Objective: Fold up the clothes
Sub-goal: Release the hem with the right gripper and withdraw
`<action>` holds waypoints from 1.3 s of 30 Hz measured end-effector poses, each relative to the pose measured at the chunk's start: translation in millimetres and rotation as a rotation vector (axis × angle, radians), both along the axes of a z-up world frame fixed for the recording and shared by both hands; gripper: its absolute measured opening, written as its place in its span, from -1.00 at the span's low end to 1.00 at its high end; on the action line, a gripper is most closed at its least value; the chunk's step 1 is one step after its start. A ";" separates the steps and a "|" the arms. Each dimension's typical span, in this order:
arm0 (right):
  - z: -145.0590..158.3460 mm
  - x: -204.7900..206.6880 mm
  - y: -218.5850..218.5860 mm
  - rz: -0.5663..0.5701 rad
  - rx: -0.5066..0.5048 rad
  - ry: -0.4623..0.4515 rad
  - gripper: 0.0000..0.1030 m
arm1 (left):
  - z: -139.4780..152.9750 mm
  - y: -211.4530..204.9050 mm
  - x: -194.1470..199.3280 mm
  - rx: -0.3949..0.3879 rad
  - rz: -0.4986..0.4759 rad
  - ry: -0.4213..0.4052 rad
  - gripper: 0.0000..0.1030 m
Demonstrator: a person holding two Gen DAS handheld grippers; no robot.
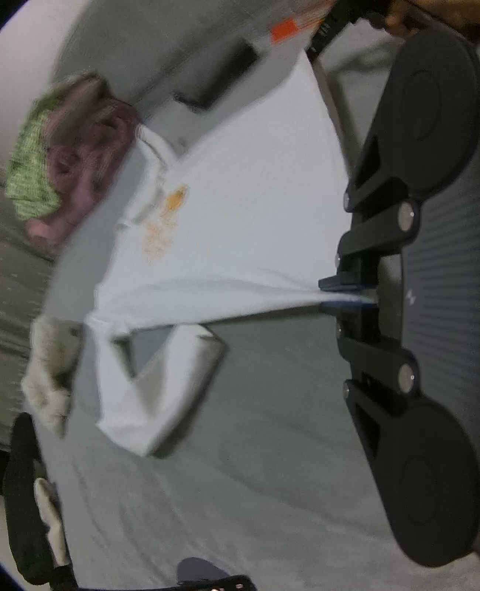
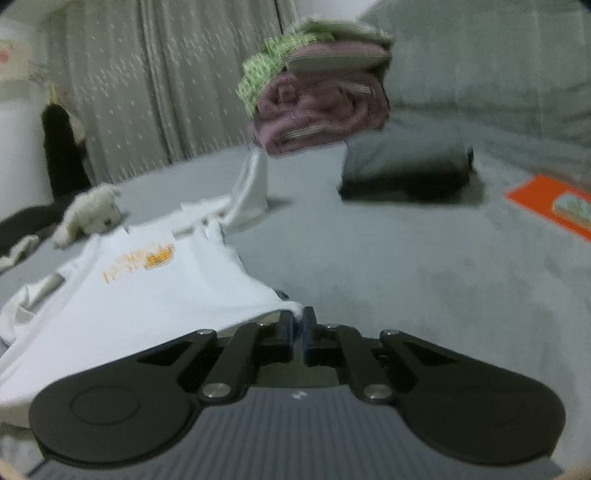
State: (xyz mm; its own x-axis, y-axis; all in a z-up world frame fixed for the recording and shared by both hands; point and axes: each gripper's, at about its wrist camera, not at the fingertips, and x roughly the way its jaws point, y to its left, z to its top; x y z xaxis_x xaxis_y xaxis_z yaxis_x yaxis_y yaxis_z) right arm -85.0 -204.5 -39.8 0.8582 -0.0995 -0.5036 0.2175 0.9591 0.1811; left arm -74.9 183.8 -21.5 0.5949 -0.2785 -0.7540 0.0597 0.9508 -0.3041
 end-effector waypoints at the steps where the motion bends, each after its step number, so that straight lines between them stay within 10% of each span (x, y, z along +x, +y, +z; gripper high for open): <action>1: -4.5 0.5 -0.4 -0.008 0.005 0.019 -0.91 | -2.2 -0.4 0.7 0.008 -0.001 0.005 -0.89; 12: -15.3 -3.4 1.3 -0.021 0.006 0.082 -0.87 | -4.4 4.3 -1.0 0.035 -0.012 0.021 -0.70; 20: -10.2 -8.7 -3.3 -0.035 0.042 0.056 0.06 | -4.0 14.2 1.0 0.009 0.028 0.023 -0.11; 39: 43.4 2.2 -21.0 0.005 0.115 0.011 0.47 | -3.7 13.5 37.3 0.067 0.158 0.020 0.16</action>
